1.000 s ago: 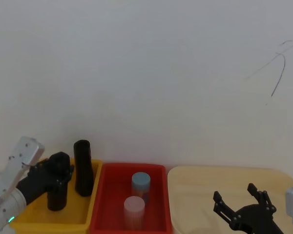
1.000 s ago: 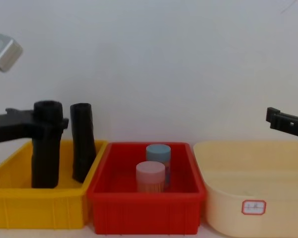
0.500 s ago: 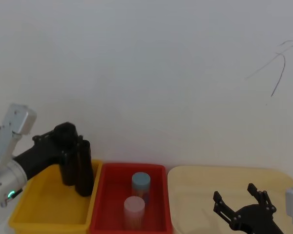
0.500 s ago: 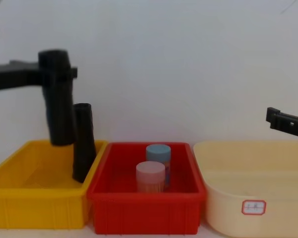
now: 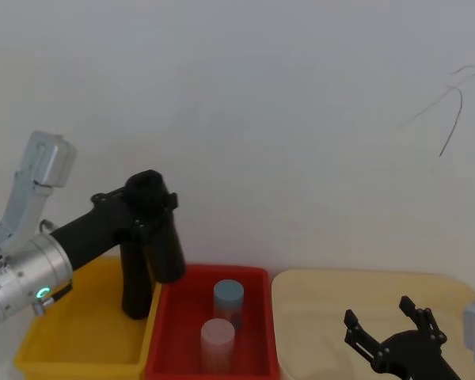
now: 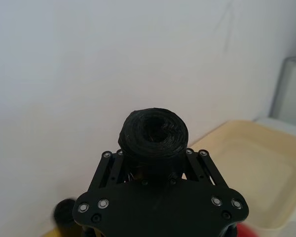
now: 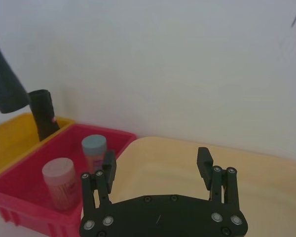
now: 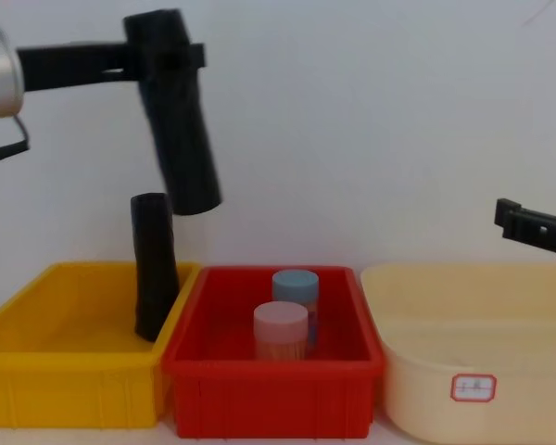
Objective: Pick up the garbage bag with the one hand and transfer it to the other hand.
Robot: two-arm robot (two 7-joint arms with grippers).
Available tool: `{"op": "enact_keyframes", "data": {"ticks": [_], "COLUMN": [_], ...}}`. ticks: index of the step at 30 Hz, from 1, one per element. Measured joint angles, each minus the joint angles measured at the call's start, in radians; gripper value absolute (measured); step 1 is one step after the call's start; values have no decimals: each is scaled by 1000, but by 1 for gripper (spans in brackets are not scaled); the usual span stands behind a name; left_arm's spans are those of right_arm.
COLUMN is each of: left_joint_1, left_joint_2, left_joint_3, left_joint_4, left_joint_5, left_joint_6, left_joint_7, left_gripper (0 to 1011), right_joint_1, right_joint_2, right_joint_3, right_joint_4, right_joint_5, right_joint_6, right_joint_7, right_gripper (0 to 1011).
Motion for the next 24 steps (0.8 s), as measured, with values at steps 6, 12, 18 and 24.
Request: {"op": "enact_keyframes", "data": {"ticks": [6, 12, 18, 24], "left_joint_1": [-7, -10, -12, -14], "left_joint_2": [-18, -32, -43, -49], "left_joint_3": [23, 51, 83, 106], "left_joint_4": [-25, -43, -51, -51], "left_joint_5": [-35, -57, -65, -68], "left_joint_6": [17, 27, 30, 30], "left_joint_7": [-34, -65, -84, -96], "left_gripper": [446, 447, 447, 446], "right_joint_1": [9, 25, 46, 89], "right_joint_2": [9, 21, 33, 53], "right_joint_3": [0, -4, -14, -42], "right_joint_4": [-8, -19, -29, -42], "right_joint_5": [19, 47, 72, 95], "right_joint_6": [11, 31, 52, 86], "right_joint_7": [38, 94, 146, 211], "right_gripper": [1001, 1001, 1001, 1001]}}
